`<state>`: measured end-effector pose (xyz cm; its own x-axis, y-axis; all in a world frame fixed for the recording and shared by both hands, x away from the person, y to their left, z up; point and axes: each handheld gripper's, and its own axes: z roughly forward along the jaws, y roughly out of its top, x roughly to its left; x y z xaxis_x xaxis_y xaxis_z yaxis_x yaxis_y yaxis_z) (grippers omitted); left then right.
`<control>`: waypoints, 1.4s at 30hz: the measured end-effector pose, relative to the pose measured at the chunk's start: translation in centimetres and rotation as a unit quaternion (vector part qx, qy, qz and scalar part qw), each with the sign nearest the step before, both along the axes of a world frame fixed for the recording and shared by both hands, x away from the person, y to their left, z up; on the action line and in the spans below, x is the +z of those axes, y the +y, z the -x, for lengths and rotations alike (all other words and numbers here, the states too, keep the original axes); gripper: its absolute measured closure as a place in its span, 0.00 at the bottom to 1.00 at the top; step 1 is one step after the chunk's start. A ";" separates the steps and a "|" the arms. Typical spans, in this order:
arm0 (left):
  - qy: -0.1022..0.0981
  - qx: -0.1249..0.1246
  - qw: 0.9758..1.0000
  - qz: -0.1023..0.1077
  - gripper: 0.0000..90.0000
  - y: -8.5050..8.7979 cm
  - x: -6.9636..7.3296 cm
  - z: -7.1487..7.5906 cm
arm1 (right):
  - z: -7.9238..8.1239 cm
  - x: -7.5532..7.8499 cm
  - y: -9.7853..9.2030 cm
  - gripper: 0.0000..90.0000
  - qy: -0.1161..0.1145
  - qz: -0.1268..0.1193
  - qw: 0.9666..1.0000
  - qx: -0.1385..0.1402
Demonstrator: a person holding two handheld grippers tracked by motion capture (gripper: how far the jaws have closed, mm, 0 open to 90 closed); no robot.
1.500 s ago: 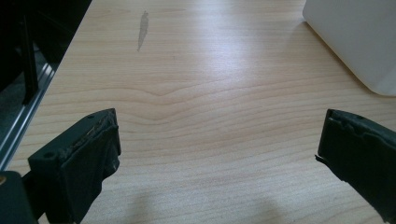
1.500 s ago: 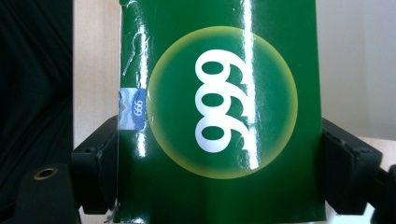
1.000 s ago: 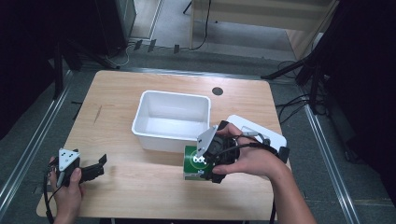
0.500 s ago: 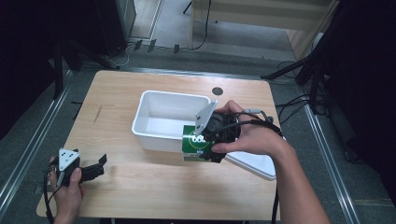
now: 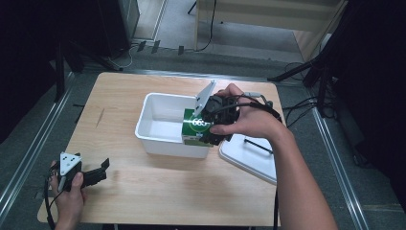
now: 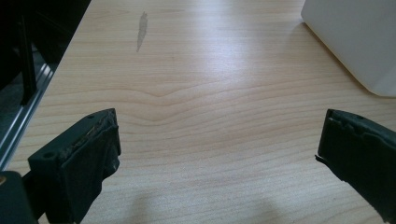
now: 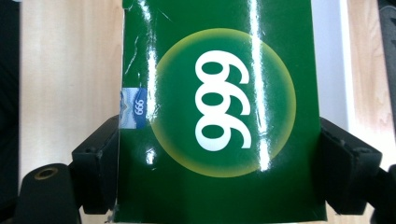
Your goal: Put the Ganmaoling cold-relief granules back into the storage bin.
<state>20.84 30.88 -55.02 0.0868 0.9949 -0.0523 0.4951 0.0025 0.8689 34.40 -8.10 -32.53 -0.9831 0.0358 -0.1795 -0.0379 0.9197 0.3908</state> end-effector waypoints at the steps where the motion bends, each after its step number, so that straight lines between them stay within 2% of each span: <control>1: 0.000 0.000 1.000 0.000 0.00 0.0 0.0 0.0 | -0.4 0.0 0.1 0.18 -0.003 0.001 1.000 0.000; 10: 0.002 -0.001 1.000 0.002 0.00 0.1 0.0 0.0 | -2.5 -0.6 1.1 0.18 -0.009 0.005 1.000 -0.009; 19: -0.001 0.000 1.000 0.007 0.00 0.1 0.0 0.0 | -4.2 -2.1 1.7 0.18 -0.017 0.017 1.000 -0.016; 30: -0.001 -0.001 1.000 0.007 0.00 0.1 0.0 0.0 | -5.0 -3.7 1.6 0.18 -0.018 0.025 0.999 -0.020; 42: 0.000 -0.002 1.000 0.007 0.00 0.2 0.0 0.0 | -5.8 -5.2 1.0 0.18 -0.027 0.014 0.999 -0.014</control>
